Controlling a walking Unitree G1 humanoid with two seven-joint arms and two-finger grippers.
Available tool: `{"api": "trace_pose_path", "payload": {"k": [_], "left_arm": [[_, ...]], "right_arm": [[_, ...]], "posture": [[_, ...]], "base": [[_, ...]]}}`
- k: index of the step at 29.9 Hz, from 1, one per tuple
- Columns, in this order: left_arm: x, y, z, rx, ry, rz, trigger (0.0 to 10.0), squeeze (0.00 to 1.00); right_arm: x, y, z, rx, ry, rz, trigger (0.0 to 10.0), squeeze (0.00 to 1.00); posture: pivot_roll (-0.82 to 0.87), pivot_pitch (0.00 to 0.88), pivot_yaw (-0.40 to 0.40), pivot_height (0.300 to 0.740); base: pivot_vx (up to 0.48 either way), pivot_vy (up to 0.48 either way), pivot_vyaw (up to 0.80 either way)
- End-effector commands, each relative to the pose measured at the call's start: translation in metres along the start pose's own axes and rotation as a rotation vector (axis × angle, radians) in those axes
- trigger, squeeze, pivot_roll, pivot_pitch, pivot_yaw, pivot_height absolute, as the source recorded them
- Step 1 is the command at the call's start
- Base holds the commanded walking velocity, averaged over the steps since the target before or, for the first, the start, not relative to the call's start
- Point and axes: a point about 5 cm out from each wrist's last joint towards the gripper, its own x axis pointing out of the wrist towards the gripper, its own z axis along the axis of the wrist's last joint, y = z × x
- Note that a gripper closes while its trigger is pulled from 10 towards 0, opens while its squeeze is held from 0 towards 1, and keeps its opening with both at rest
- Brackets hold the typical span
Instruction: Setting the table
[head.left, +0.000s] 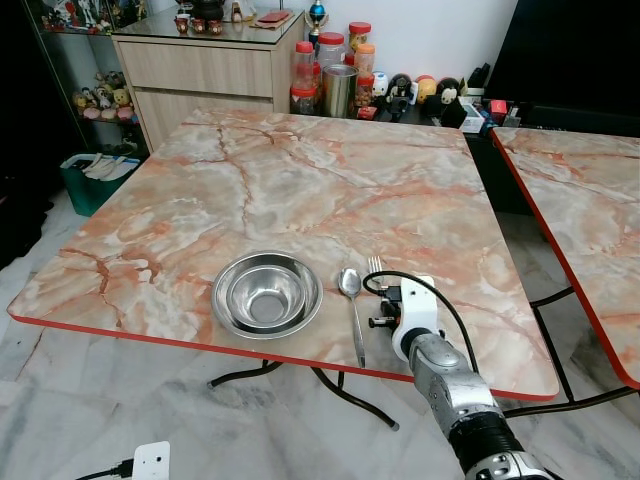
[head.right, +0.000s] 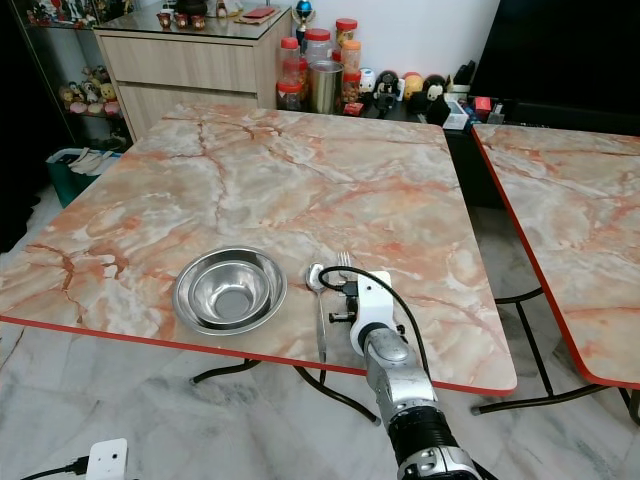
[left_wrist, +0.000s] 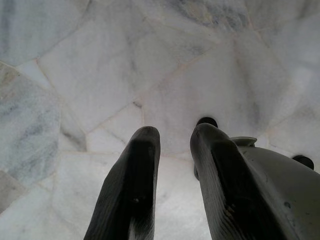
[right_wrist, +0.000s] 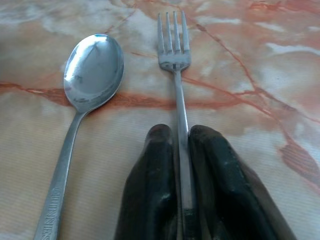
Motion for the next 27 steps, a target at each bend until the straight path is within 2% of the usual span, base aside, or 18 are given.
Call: {"api": "trace_pose_path", "payload": {"k": [1,2,21,22,27], "left_arm": [[-0.001,0.002,-0.006,-0.007,0.023,0.0,10.0,0.0],[-0.001,0.002,-0.006,-0.008,0.022,-0.001,10.0,0.0],[-0.001,-0.002,-0.005,-0.011,0.019,-0.009,10.0,0.0],[-0.001,-0.002,-0.004,-0.014,0.018,-0.013,10.0,0.0],[-0.001,-0.002,-0.005,-0.018,0.018,-0.015,10.0,0.0]], "right_arm": [[0.0,-0.003,-0.005,0.011,0.027,-0.01,10.0,0.9],[0.0,-0.003,-0.004,0.013,0.022,-0.008,10.0,1.0],[-0.002,0.001,0.008,-0.002,-0.021,0.009,10.0,1.0],[-0.002,0.0,0.01,-0.026,-0.031,-0.004,10.0,0.0],[-0.004,-0.002,0.015,-0.036,-0.06,-0.017,10.0,0.0]], "posture": [[0.07,0.0,-0.057,0.74],[0.07,0.0,-0.057,0.74],[0.07,0.0,-0.053,0.74],[0.07,0.0,-0.053,0.74],[0.07,0.0,-0.049,0.74]], "base": [[0.0,0.0,0.0],[0.0,0.0,0.0],[0.0,0.0,0.0],[0.0,0.0,0.0],[0.0,0.0,0.0]]}}
